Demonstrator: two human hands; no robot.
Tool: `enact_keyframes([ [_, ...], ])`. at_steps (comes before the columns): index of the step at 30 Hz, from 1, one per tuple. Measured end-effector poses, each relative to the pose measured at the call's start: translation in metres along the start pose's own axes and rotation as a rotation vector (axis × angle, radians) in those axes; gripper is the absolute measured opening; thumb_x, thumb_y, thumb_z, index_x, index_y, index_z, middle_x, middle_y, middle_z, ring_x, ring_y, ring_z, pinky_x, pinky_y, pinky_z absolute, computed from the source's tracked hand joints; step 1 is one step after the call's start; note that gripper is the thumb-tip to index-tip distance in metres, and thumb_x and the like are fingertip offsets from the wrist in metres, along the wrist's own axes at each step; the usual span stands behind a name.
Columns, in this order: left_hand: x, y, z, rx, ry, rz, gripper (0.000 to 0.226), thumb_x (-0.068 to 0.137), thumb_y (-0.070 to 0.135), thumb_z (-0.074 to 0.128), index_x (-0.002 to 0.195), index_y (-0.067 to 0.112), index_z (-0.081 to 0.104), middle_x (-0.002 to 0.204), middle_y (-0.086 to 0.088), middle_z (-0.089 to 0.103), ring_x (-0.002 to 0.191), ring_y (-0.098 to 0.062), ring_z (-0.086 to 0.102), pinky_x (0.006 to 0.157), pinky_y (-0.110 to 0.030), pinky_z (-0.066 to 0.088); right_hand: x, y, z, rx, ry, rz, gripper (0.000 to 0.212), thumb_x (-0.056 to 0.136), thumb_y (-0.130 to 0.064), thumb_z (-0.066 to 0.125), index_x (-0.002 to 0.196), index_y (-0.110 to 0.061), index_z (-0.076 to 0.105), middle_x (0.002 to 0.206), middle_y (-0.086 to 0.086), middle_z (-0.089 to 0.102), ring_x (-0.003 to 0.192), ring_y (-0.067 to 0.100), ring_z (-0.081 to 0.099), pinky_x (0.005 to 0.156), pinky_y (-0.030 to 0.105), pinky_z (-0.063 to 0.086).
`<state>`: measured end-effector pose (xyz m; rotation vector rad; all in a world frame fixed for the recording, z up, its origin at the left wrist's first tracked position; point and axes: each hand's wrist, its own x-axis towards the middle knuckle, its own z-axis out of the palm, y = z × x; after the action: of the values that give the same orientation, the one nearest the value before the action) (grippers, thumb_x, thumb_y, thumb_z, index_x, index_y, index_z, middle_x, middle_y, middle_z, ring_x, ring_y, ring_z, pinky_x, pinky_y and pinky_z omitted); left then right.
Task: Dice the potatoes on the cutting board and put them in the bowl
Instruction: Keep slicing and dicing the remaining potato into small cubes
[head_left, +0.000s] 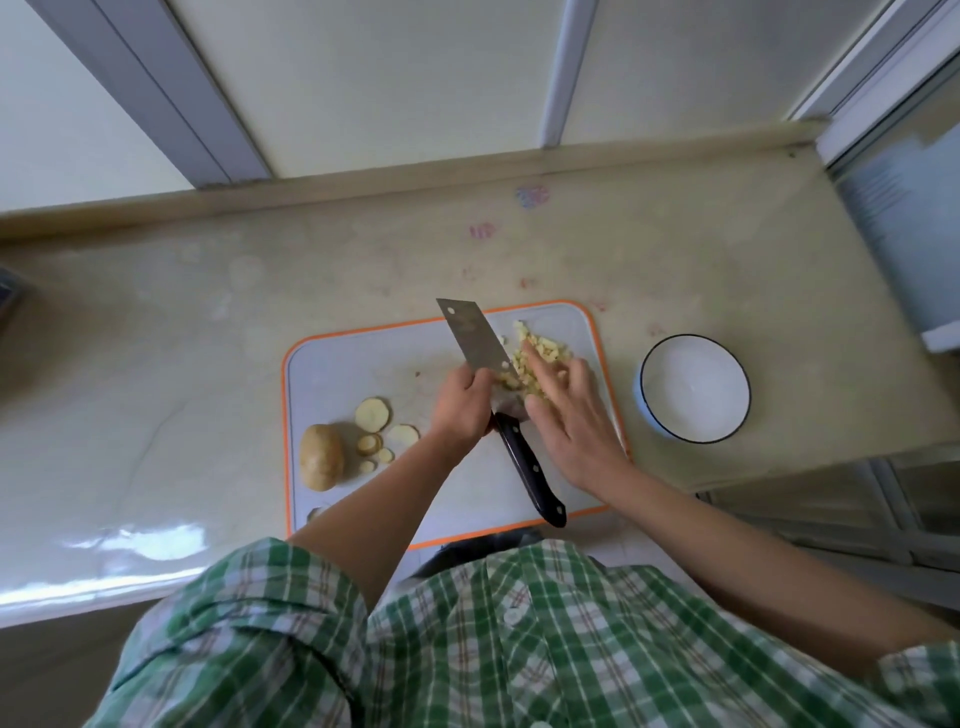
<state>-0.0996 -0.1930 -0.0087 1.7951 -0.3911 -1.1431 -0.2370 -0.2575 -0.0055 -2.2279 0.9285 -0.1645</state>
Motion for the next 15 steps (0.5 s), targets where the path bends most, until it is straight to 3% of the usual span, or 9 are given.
enact_keyframes([
  [2, -0.002, 0.004, 0.002, -0.052, -0.006, -0.007, 0.027, 0.095, 0.009, 0.032, 0.072, 0.006, 0.044, 0.063, -0.011, 0.041, 0.049, -0.018, 0.035, 0.043, -0.025, 0.028, 0.005, -0.001, 0.004, 0.011, -0.100, -0.071, 0.059, 0.090, -0.055, 0.015, 0.148, -0.048, 0.020, 0.153, 0.003, 0.014, 0.141, 0.023, 0.014, 0.117, 0.043, 0.015],
  [4, -0.004, 0.006, 0.001, -0.088, 0.010, -0.021, 0.030, 0.096, 0.011, 0.031, 0.069, 0.008, 0.041, 0.059, -0.008, 0.038, 0.047, -0.016, 0.034, 0.040, -0.021, 0.027, 0.007, 0.000, 0.011, -0.010, -0.170, -0.064, 0.061, 0.088, -0.059, 0.010, 0.147, -0.050, 0.019, 0.160, -0.006, -0.004, 0.146, 0.019, -0.003, 0.117, 0.041, 0.003],
  [8, -0.002, 0.002, -0.005, -0.045, 0.080, -0.044, 0.021, 0.092, 0.013, 0.030, 0.071, 0.013, 0.034, 0.067, -0.008, 0.031, 0.053, -0.016, 0.028, 0.046, -0.026, 0.023, 0.008, 0.015, 0.012, -0.088, -0.142, 0.125, 0.062, 0.088, -0.063, 0.006, 0.148, -0.051, 0.014, 0.159, -0.009, -0.019, 0.147, 0.023, -0.011, 0.118, 0.049, 0.002],
  [12, -0.002, 0.002, -0.007, -0.006, 0.089, -0.030, 0.017, 0.083, 0.024, 0.032, 0.071, 0.012, 0.036, 0.067, -0.008, 0.033, 0.056, -0.017, 0.029, 0.050, -0.031, 0.024, 0.007, 0.011, 0.013, -0.120, -0.149, 0.010, 0.062, 0.088, -0.063, 0.004, 0.147, -0.052, 0.016, 0.158, -0.012, -0.020, 0.146, 0.018, -0.009, 0.116, 0.046, 0.003],
  [15, -0.002, 0.003, -0.005, -0.036, 0.080, -0.039, 0.024, 0.091, 0.015, 0.031, 0.068, 0.012, 0.036, 0.063, -0.007, 0.034, 0.053, -0.017, 0.031, 0.048, -0.029, 0.025, 0.011, 0.012, 0.013, -0.110, -0.120, 0.083, 0.070, 0.085, -0.065, 0.001, 0.150, -0.045, 0.017, 0.160, -0.007, -0.017, 0.147, 0.019, -0.011, 0.118, 0.050, 0.005],
])
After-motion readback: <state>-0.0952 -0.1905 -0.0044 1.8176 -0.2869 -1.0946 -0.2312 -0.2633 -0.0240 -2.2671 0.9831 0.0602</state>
